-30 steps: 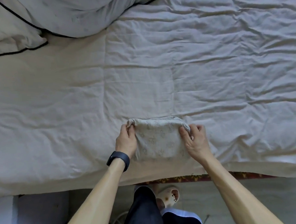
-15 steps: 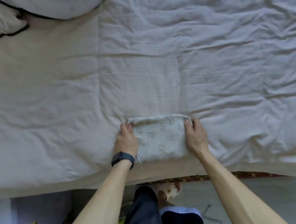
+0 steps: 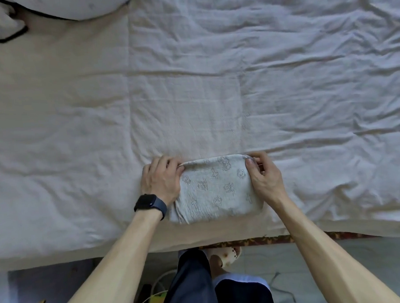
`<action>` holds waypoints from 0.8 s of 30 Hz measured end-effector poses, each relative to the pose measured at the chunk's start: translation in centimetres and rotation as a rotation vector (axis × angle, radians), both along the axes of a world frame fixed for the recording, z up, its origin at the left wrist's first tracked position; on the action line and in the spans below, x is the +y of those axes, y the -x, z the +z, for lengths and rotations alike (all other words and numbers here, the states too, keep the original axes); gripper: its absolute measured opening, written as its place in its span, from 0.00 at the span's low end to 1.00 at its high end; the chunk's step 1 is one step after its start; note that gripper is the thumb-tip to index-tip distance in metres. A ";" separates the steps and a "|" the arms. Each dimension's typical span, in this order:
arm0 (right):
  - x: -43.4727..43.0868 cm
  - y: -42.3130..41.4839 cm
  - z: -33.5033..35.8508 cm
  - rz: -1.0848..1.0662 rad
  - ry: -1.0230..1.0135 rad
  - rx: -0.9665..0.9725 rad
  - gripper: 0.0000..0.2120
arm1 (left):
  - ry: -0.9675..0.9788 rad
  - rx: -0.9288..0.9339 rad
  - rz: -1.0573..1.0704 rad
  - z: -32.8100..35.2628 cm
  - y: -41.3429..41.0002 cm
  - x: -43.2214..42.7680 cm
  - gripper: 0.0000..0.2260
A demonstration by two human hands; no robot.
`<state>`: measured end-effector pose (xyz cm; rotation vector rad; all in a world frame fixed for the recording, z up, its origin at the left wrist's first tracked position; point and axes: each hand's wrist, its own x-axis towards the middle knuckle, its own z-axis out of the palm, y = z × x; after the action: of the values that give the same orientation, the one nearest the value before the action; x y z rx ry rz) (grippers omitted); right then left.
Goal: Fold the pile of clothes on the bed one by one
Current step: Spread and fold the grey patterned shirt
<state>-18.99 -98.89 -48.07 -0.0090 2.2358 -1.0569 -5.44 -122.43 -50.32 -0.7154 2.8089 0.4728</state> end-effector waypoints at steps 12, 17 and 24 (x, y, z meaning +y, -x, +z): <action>1.5 3.4 4.0 0.489 -0.010 -0.106 0.28 | -0.178 0.223 -0.287 3.8 4.1 10.3 0.27; -0.2 5.8 4.2 0.713 -0.187 -0.174 0.26 | -0.234 0.078 -0.146 0.7 2.9 10.7 0.31; -0.8 7.0 3.5 0.849 -0.396 -0.121 0.15 | -0.162 -0.150 -0.205 -0.5 2.1 9.4 0.40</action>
<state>-25.96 -99.69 -44.53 -0.6417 1.9688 -0.1512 -7.50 -112.99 -50.84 -0.4072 2.6296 0.5744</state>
